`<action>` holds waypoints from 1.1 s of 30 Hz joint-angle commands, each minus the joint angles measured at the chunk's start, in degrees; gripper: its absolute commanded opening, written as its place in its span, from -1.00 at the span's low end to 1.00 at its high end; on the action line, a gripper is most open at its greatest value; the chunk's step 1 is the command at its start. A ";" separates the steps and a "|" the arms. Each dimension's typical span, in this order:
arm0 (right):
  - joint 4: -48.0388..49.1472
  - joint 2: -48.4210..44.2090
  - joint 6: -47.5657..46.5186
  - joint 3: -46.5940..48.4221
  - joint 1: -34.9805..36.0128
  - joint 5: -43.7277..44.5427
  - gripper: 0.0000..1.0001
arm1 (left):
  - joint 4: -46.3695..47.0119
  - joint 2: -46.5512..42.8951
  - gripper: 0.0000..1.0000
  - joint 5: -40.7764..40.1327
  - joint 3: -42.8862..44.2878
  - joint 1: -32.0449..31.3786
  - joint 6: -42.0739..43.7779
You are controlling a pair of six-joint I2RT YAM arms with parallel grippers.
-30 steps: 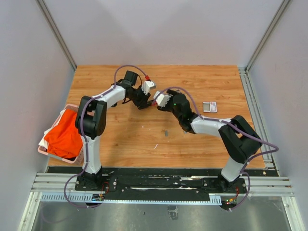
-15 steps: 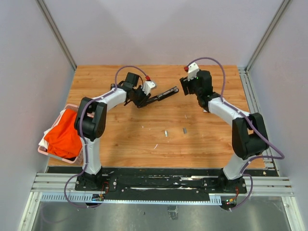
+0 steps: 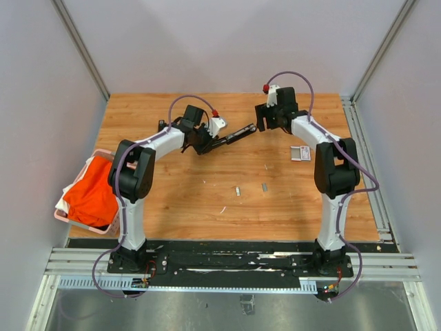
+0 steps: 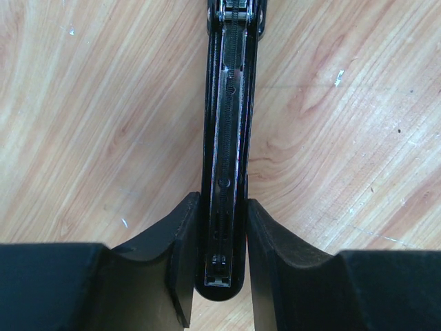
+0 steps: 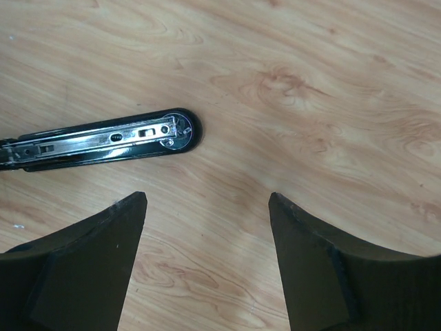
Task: Unload the staples from the stapler
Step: Place the stapler at the center of the board.
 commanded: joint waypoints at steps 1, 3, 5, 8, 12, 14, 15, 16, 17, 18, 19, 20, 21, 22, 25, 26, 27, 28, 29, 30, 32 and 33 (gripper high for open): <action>-6.10 3.90 0.45 6.33 0.79 -1.25 0.50 | 0.62 -1.45 -0.28 -3.49 -0.47 -0.55 -0.02; -6.70 5.65 -0.39 8.34 1.25 -0.89 0.52 | 0.66 -1.40 -0.22 -4.03 -0.40 -0.48 -0.11; -7.50 7.20 -1.21 10.15 1.64 -0.18 0.53 | 0.70 -1.20 -0.21 -4.52 -0.31 -0.48 -0.35; -8.22 8.99 -1.42 12.37 1.97 0.71 0.54 | 0.71 -0.92 -0.19 -4.86 0.04 -0.54 -0.38; -8.27 11.00 -1.54 15.07 2.52 0.82 0.56 | 0.55 -0.52 -0.10 -5.20 0.36 -0.48 -0.21; -8.85 12.34 -2.11 17.18 2.73 1.76 0.57 | 0.49 -0.47 -0.01 -5.47 0.50 -0.49 -0.05; -9.14 13.00 -2.58 18.11 2.88 2.32 0.57 | 0.48 -0.47 0.05 -5.87 0.66 -0.47 -0.09; -9.53 13.57 -3.09 19.02 3.04 2.87 0.58 | 0.49 -0.47 0.11 -6.38 0.79 -0.53 -0.29; -9.87 14.07 -3.51 19.72 3.11 3.36 0.58 | 0.82 -0.34 0.20 -7.44 1.07 -0.54 -0.71; -10.09 14.22 -3.86 19.97 3.23 3.43 0.58 | 0.93 -0.15 0.28 -8.69 1.48 -0.51 -1.18; -10.06 14.14 -4.08 19.80 3.21 3.43 0.58 | 1.16 0.27 0.35 -10.78 2.00 -0.51 -1.69; -10.05 13.87 -4.29 19.22 3.21 3.44 0.59 | 1.37 0.72 0.41 -12.45 2.63 -0.56 -2.14; -9.99 13.16 -4.44 18.50 3.21 3.35 0.59 | 1.67 1.26 0.46 -13.88 3.13 -0.72 -2.43; -9.66 12.37 -4.68 17.39 3.26 3.42 0.60 | 1.98 1.81 0.50 -15.11 3.62 -0.89 -2.60; -8.39 9.19 -5.29 13.16 3.07 3.65 0.60 | 3.23 3.85 0.58 -19.27 5.34 -1.72 -2.63; -8.13 8.05 -5.55 11.82 3.06 3.94 0.61 | 3.29 4.67 0.59 -20.63 6.32 -2.08 -2.65; -7.98 6.62 -5.75 10.36 2.92 4.29 0.61 | 3.40 5.43 0.60 -22.10 7.22 -2.46 -2.78; -7.84 5.08 -6.00 8.96 2.78 4.34 0.61 | 3.32 6.23 0.61 -23.14 8.13 -2.82 -2.91; -7.80 3.57 -6.32 7.70 2.55 4.35 0.61 | 3.10 6.97 0.61 -23.48 9.16 -3.23 -2.90; -7.81 1.76 -6.64 6.28 2.35 4.72 0.62 | 2.89 7.60 0.61 -23.48 10.05 -3.50 -2.90; -7.92 -1.91 -7.28 3.39 1.71 5.32 0.62 | 2.41 8.59 0.62 -22.22 11.52 -4.41 -2.50; -7.99 -3.58 -7.57 2.01 1.14 5.62 0.63 | 1.91 9.04 0.62 -21.57 12.35 -4.96 -1.99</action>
